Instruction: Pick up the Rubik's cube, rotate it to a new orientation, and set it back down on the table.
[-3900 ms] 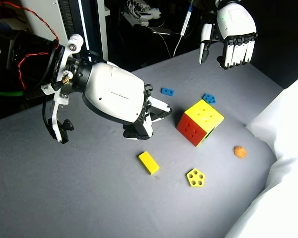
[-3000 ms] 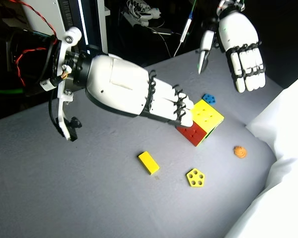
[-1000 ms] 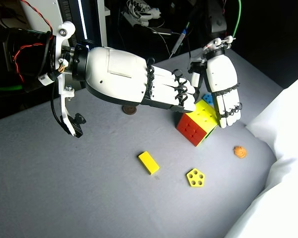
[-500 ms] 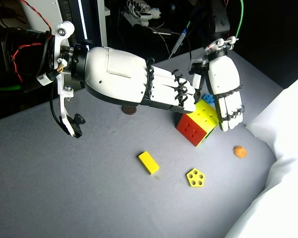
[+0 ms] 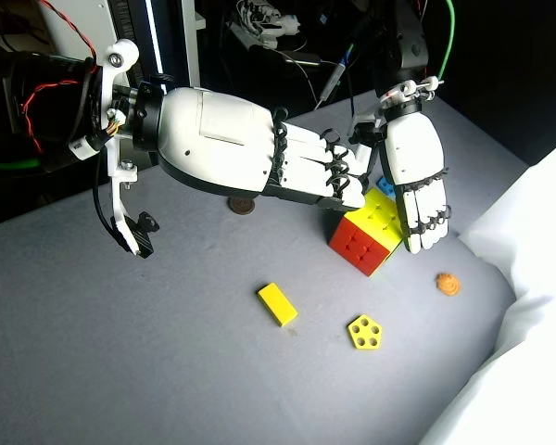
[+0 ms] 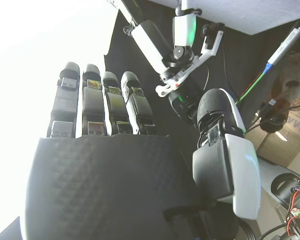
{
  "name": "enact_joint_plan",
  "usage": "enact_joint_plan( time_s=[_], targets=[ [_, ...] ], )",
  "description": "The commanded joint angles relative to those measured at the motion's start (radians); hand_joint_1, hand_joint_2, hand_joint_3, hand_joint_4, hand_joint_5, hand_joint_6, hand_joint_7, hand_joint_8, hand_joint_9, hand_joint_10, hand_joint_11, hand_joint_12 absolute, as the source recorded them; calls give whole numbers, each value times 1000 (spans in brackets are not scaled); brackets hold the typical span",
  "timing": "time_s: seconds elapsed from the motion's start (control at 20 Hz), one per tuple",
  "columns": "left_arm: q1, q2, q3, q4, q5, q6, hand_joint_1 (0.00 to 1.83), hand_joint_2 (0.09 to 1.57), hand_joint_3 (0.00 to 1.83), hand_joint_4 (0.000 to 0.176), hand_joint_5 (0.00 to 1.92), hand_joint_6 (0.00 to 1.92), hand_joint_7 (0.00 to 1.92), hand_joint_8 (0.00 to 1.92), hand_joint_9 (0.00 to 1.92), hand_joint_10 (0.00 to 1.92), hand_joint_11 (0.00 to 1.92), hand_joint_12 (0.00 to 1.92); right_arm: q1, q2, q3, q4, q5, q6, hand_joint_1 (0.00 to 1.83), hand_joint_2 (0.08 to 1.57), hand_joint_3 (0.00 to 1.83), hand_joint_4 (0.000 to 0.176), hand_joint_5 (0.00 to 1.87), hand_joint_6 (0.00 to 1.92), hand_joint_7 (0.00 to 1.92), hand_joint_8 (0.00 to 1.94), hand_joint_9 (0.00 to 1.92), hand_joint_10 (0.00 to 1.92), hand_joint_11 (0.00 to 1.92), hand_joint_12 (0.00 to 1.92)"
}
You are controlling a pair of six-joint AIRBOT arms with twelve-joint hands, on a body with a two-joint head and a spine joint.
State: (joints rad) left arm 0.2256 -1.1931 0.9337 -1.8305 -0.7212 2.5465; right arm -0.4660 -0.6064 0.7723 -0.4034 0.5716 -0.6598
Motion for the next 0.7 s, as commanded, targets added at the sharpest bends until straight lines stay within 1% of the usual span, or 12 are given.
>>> enact_joint_plan(
  time_s=[0.0, 0.15, 0.2, 0.3, 0.4, 0.5, 0.6, 0.65],
  targets=[
    [-2, 5, -5, 43, -15, 5, 1026, 1088, 0, 0, 0, 0, 0, 0, 0, 0, 0, 0, 3, 6, -4, 29, 113, 1, 0, 1251, 4, 0, 0, 0, 4, 1, 9, 2, 0, 0],
    [9, 5, -3, 26, -17, 5, 1019, 1086, 0, 0, 0, 0, 0, 0, 0, 0, 0, 0, 3, 7, -6, 29, 113, 1, 15, 1254, 5, 0, 0, 0, 23, 8, 26, 9, 0, 0],
    [11, 5, -2, 23, -17, 5, 1025, 1073, 0, 0, 0, 0, 0, 0, 0, 0, 0, 0, 3, 8, -6, 29, 113, 1, 47, 1254, 4, 0, 0, 0, 21, 6, 31, 10, 0, 0],
    [13, 5, 1, 13, -17, 5, 1001, 1057, 0, 0, 0, 0, 0, 0, 0, 0, 0, 0, 3, 8, -6, 29, 113, 1, 35, 1250, 2, 0, 0, 0, 14, 1, 33, 10, 0, 0],
    [15, 4, 3, 1, -28, 5, 1051, 1030, 0, 0, 0, 0, 0, 0, 0, 0, 0, 0, 3, 8, -6, 29, 117, 1, 22, 1252, 3, 0, 0, 0, 3, 0, 14, 1, 0, 0],
    [15, 4, 9, -5, -30, 5, 1055, 948, 0, 0, 0, 0, 0, 0, 0, 0, 0, 0, 3, 9, -6, 29, 120, 1, 31, 1254, 3, 0, 0, 0, 0, 0, 0, 0, 0, 0],
    [15, 5, 16, -7, -30, 5, 1016, 918, 0, 0, 0, 0, 0, 0, 0, 0, 0, 0, 2, 9, -6, 29, 120, 0, 26, 1246, 0, 0, 3, 1, 18, 6, 22, 9, 0, 0],
    [14, 5, 19, -9, -31, 5, 1031, 907, 0, 0, 0, 0, 0, 0, 0, 0, 0, 0, 1, 9, -6, 29, 120, 0, 24, 1247, 0, 0, 0, 0, 18, 5, 27, 11, 0, 0]
  ],
)
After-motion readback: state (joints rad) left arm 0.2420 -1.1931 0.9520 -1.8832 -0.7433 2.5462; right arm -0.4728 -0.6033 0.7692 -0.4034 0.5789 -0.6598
